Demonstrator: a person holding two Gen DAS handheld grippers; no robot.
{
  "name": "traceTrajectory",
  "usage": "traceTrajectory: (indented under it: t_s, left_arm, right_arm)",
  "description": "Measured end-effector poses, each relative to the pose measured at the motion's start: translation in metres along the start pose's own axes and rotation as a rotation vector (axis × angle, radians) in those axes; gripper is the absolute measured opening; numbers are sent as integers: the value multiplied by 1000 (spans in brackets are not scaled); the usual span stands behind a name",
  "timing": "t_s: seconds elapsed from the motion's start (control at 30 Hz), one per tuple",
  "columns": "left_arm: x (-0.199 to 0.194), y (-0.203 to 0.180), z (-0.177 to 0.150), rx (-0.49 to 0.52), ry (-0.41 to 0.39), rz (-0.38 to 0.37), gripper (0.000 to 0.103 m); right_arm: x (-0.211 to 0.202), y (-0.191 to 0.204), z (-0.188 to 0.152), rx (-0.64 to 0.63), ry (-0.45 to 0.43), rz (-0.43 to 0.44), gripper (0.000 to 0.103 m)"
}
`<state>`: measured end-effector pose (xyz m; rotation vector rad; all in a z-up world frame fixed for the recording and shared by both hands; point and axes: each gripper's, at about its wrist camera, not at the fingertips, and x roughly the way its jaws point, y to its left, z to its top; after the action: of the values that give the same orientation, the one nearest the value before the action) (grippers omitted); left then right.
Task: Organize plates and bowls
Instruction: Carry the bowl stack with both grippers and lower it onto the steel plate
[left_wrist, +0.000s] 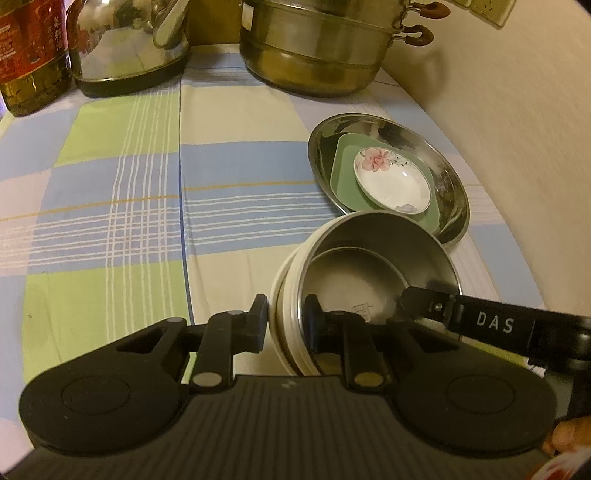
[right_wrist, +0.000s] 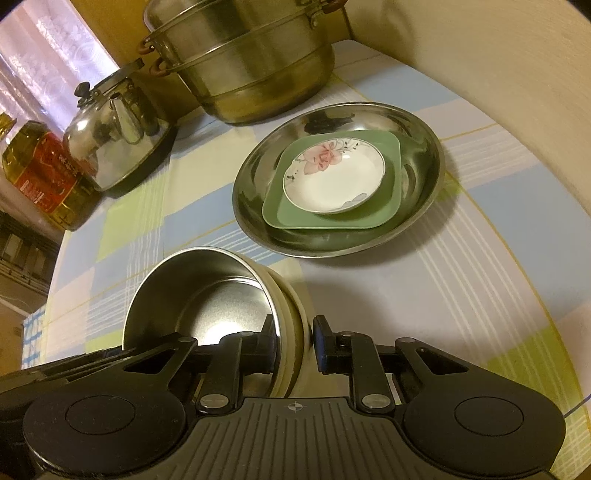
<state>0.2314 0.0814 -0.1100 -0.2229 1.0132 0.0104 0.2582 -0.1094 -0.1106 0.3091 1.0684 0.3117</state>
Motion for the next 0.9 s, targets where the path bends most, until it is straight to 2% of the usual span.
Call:
traceTrajectory:
  t_s: [0.37, 0.9]
  left_arm:
    - [-1, 1, 1, -10, 24, -25, 19]
    - [-22, -6, 8, 14, -14, -38, 19]
  right_arm:
    - [-3, -2, 1, -6, 4, -3, 20]
    - [-24, -2, 5, 1, -12, 9, 20]
